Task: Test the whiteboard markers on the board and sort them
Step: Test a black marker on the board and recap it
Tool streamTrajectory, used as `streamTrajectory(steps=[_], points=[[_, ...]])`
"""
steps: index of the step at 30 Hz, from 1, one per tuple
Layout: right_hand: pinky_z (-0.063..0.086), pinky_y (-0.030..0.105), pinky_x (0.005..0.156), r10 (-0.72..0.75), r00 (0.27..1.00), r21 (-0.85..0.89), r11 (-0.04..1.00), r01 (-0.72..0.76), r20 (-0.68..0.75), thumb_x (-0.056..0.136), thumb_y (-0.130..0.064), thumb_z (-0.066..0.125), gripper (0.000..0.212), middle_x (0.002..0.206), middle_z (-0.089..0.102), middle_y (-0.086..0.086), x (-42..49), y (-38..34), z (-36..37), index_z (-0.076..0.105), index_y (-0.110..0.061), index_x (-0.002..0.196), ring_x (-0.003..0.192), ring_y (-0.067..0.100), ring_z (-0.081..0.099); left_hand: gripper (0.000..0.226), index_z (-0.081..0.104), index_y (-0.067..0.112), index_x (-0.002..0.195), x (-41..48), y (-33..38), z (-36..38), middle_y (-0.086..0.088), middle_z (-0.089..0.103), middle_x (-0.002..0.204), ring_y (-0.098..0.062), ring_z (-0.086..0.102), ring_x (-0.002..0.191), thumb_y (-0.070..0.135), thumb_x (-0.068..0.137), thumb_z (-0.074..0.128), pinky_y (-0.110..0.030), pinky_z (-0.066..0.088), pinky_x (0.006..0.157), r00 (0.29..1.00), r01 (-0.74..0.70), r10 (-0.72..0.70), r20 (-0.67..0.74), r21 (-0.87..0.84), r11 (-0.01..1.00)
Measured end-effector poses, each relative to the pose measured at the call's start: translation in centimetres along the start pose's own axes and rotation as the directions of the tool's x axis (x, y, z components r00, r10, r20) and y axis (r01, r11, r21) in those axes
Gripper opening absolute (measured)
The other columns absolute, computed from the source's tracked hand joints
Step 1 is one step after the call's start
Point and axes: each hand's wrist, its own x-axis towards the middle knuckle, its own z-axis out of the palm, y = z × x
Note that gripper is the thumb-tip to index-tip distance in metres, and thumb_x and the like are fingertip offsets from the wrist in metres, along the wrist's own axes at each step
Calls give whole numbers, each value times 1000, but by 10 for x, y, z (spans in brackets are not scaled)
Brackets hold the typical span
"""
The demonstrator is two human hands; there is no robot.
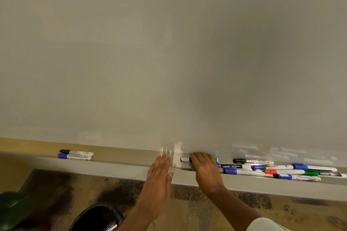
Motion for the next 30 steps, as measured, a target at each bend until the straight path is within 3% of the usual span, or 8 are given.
streamTrajectory(steps=[4, 8, 10, 13, 19, 23, 27, 30], points=[[54, 38, 92, -72, 990, 54, 995, 79, -121, 57, -8, 91, 57, 106, 71, 1, 0, -3, -2, 70, -20, 109, 98, 21, 67, 55, 7, 35, 158, 3, 8, -6, 22, -2, 163, 2, -5, 153, 47, 105, 17, -14, -6, 121, 996, -16, 8, -94, -83, 996], [54, 37, 93, -128, 954, 102, 982, 161, -273, 63, -1, 87, 54, 108, 71, 4, 5, -15, -16, 69, -15, 111, 101, 21, 66, 48, 41, 29, 154, 9, 15, -17, 19, 36, 156, 4, 29, 146, 39, 107, 38, -6, 16, 116, 959, -31, -58, -277, -308, 951], [55, 38, 93, -114, 929, 163, 970, 181, -353, 73, -3, 81, 44, 110, 70, 5, 8, -25, -30, 68, -14, 114, 103, 20, 64, 39, 53, 31, 144, 14, 25, -31, 18, 54, 145, 5, 46, 136, 36, 106, 47, -11, 33, 113, 944, -49, -118, -307, -487, 872], [52, 37, 97, -34, 894, 348, 914, 209, -447, 96, -16, 52, 26, 116, 66, 3, 10, -47, -63, 65, -13, 119, 108, 17, 58, 30, 64, 28, 131, 17, 44, -61, 18, 69, 127, 0, 60, 125, 29, 102, 57, -15, 44, 106, 928, -94, -196, -316, -709, 699], [50, 19, 87, 218, 940, 874, 467, 137, -263, 99, -13, 57, 26, 111, 65, -14, 4, -95, -169, 64, -26, 121, 108, 11, 62, 28, 69, 15, 127, 4, 91, -139, -1, 76, 118, -18, 69, 116, 15, 101, 58, -37, 51, 105, 956, -166, -152, -250, -892, 421], [54, 24, 85, 222, 964, 945, 321, 71, -148, 97, -18, 60, 26, 109, 69, -15, -5, -115, -236, 66, -34, 117, 103, 9, 64, 28, 70, 12, 124, -14, 124, -189, -7, 75, 119, -22, 69, 115, 21, 101, 58, -38, 50, 104, 973, -198, -44, -228, -913, 358], [57, 31, 75, 222, 970, 988, 141, 69, -100, 94, -7, 62, 26, 93, 74, 0, -14, -124, -295, 74, -26, 105, 84, 14, 68, 32, 69, 5, 120, -30, 150, -229, -13, 75, 117, -32, 68, 114, 25, 98, 57, -46, 49, 107, 967, -246, 18, -255, -909, 335], [53, 32, 68, 167, 981, 989, 124, 80, -100, 96, -17, 60, 16, 84, 72, 8, -22, -128, -333, 76, -20, 97, 72, 18, 63, 33, 67, 4, 118, -41, 171, -253, -15, 74, 116, -32, 68, 101, 29, 98, 57, -52, 49, 97, 958, -284, 67, -278, -898, 337]])
